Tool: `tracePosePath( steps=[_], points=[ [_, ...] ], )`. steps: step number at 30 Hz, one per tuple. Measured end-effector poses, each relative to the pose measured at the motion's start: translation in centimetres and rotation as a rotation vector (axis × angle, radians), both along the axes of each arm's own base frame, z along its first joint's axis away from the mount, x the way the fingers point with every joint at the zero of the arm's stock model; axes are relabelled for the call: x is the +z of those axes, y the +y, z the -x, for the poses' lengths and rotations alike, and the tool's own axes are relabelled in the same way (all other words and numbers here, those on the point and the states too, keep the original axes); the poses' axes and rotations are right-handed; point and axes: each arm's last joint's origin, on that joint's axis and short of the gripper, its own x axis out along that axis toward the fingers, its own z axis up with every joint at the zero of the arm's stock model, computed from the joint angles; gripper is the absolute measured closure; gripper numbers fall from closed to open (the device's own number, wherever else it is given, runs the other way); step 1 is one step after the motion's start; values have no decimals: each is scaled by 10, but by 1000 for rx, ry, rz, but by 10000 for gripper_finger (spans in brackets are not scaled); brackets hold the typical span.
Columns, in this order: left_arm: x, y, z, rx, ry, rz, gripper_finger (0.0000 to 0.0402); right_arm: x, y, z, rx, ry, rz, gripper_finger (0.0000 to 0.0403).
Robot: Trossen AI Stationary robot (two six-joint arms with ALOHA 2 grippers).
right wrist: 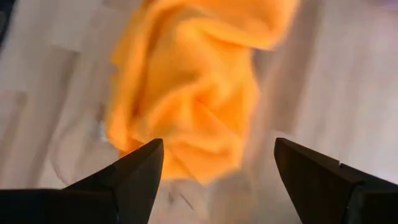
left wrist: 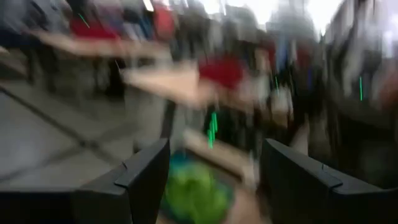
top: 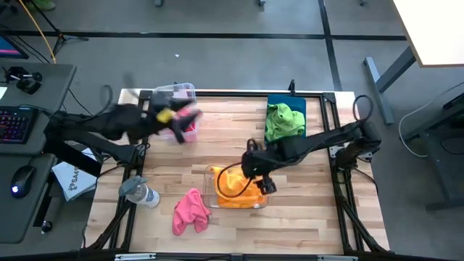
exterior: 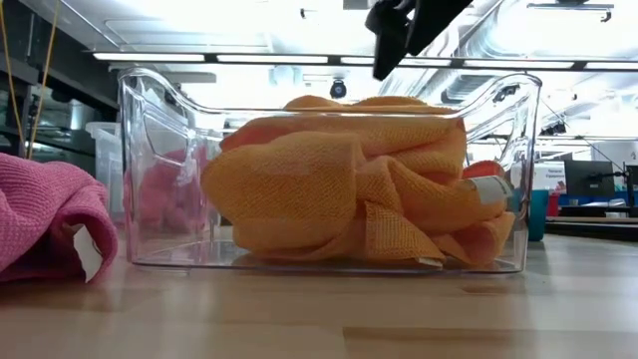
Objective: Sort microfiber towel by color & place in baskets
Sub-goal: Put the pink microfiber towel into the top transparent bin
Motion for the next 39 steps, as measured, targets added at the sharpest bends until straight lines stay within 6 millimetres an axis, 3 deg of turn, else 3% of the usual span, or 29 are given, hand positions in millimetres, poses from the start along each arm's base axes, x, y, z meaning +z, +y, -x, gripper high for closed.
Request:
tracePosePath(
  steps=[4,8,14,18,21,25,31,39],
  points=[
    [-3,-16,-35,-239,313,40,161,26,-24,20,-116,-38,55,100],
    [-8,-44,-50,-539,592,212,161,52,-45,46,-240,-70,99,100],
    [-52,-104,-48,-679,924,312,161,91,-64,101,-439,-147,149,100],
    [-104,-128,-44,-622,1119,442,161,112,-69,131,-566,-260,137,100],
    [-130,-133,-40,-571,1193,506,161,123,-71,148,-625,-329,125,100],
    [-159,-134,-47,-569,1160,518,161,129,-74,160,-653,-374,151,100],
    [-195,-127,-48,-552,1262,462,161,129,-74,161,-646,-371,163,100],
    [-225,-134,-60,-643,1353,310,161,130,-75,161,-661,-379,188,100]
  ],
)
